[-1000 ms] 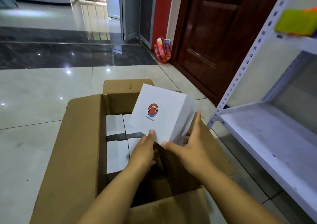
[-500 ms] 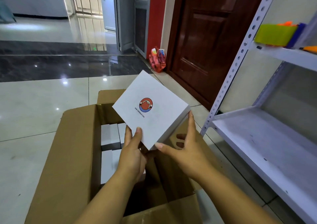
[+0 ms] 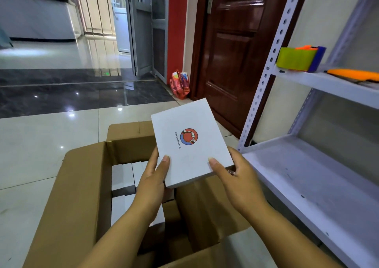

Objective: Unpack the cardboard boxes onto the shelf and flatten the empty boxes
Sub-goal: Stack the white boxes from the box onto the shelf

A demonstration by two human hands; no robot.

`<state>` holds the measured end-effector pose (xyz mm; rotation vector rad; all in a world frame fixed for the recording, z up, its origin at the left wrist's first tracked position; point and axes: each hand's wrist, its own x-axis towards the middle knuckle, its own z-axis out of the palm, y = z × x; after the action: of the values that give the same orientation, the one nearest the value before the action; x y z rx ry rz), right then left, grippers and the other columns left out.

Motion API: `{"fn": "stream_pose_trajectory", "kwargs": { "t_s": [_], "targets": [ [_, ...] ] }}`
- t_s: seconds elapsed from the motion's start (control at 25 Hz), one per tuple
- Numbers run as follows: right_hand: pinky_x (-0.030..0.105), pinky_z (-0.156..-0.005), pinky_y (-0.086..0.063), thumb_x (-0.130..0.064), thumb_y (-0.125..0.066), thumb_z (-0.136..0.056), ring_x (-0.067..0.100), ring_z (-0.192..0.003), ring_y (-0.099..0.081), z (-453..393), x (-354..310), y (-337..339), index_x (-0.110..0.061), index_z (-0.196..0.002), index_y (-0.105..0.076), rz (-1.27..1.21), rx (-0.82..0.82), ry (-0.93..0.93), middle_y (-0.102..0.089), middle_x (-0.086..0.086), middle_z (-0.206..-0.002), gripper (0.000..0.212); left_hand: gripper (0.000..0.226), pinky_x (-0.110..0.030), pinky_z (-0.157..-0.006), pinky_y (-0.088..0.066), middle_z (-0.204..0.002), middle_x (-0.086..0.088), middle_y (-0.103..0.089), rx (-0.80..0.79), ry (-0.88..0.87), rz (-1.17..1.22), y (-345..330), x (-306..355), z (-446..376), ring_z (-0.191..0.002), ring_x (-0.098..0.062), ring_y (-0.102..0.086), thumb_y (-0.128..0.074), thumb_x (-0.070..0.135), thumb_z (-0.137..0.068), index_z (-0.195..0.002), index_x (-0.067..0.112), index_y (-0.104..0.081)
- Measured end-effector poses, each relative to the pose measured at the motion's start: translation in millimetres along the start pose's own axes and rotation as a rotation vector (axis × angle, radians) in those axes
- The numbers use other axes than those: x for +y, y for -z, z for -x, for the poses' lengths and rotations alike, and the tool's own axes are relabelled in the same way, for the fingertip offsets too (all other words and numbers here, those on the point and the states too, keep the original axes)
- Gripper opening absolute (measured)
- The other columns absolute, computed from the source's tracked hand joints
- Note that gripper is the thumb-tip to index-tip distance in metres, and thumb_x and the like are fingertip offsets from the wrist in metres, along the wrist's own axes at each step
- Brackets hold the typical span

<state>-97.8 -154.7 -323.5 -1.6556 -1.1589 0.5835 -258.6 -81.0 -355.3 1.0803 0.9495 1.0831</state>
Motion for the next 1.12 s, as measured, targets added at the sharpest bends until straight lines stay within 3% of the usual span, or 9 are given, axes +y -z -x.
{"fn": "stream_pose_trajectory", "kwargs": {
  "t_s": [0.12, 0.24, 0.4, 0.56, 0.72, 0.8, 0.92, 1.12],
  "targets": [
    [0.011, -0.070, -0.046, -0.059, -0.053, -0.072, -0.002, -0.095, -0.055, 2, -8, 21, -0.052, -0.103, -0.043, -0.043, 0.056, 0.019, -0.049, -0.035, -0.103, 0.033, 0.038, -0.028, -0.070, -0.056, -0.114, 0.012, -0.058, -0.053, -0.053, -0.036, -23, 18, 4, -0.097, -0.012, -0.058, -0.049, 0.031, -0.096, -0.130, 0.044, -0.037],
    [0.021, -0.083, -0.049, -0.062, -0.052, -0.072, 0.005, -0.108, -0.055, -1, -18, 44, -0.047, -0.115, -0.045, -0.043, 0.142, 0.058, -0.054, -0.026, -0.113, 0.045, 0.043, -0.017, -0.058, -0.054, -0.108, 0.019, -0.056, -0.133, -0.130, -0.019, -48, 43, 10, -0.094, -0.010, -0.059, -0.052, 0.027, -0.092, -0.129, 0.043, -0.037],
    [0.023, -0.086, -0.049, -0.062, -0.051, -0.077, 0.008, -0.113, -0.056, -4, -40, 86, -0.041, -0.125, -0.046, -0.011, 0.221, 0.144, -0.057, -0.017, -0.124, 0.053, 0.061, -0.019, -0.075, -0.057, -0.119, 0.020, -0.055, -0.250, -0.302, -0.083, -82, 79, 15, -0.108, -0.014, -0.058, -0.058, 0.038, -0.078, -0.132, 0.049, -0.034],
    [0.015, -0.079, -0.050, -0.062, -0.049, -0.079, 0.005, -0.106, -0.058, -4, -66, 133, -0.046, -0.118, -0.045, -0.008, 0.276, 0.241, -0.059, -0.019, -0.116, 0.042, 0.068, -0.036, -0.094, -0.052, -0.128, 0.021, -0.053, -0.327, -0.415, -0.111, -119, 109, 18, -0.114, -0.015, -0.056, -0.063, 0.043, -0.076, -0.135, 0.054, -0.032],
    [0.003, -0.062, -0.045, -0.045, -0.056, -0.090, -0.013, -0.095, -0.056, -1, -86, 186, -0.043, -0.111, -0.049, -0.042, 0.346, 0.319, -0.060, -0.022, -0.109, 0.023, 0.080, -0.038, -0.095, -0.050, -0.116, 0.024, -0.053, -0.363, -0.482, -0.115, -168, 138, 26, -0.109, -0.013, -0.056, -0.063, 0.046, -0.070, -0.142, 0.043, -0.029],
    [0.008, -0.070, -0.044, -0.048, -0.056, -0.089, -0.011, -0.095, -0.056, -1, -90, 212, -0.048, -0.102, -0.050, 0.004, 0.413, 0.331, -0.059, -0.027, -0.106, 0.015, 0.083, -0.038, -0.095, -0.049, -0.107, 0.024, -0.053, -0.403, -0.498, -0.093, -194, 150, 29, -0.105, -0.010, -0.057, -0.064, 0.042, -0.070, -0.145, 0.037, -0.028],
    [0.017, -0.075, -0.045, -0.058, -0.052, -0.083, -0.002, -0.098, -0.056, -5, -90, 247, -0.045, -0.101, -0.049, 0.056, 0.512, 0.304, -0.058, -0.025, -0.106, 0.023, 0.073, -0.031, -0.089, -0.052, -0.100, 0.020, -0.060, -0.481, -0.515, -0.091, -230, 163, 29, -0.099, -0.007, -0.060, -0.065, 0.039, -0.068, -0.136, 0.034, -0.038],
    [0.012, -0.068, -0.042, -0.051, -0.053, -0.090, 0.001, -0.096, -0.055, -16, -87, 307, -0.027, -0.122, -0.045, 0.110, 0.621, 0.280, -0.056, -0.021, -0.106, 0.041, 0.048, -0.019, -0.079, -0.051, -0.113, 0.014, -0.060, -0.587, -0.536, -0.143, -295, 178, 25, -0.096, 0.002, -0.059, -0.064, 0.042, -0.072, -0.118, 0.047, -0.050]
  ]
}}
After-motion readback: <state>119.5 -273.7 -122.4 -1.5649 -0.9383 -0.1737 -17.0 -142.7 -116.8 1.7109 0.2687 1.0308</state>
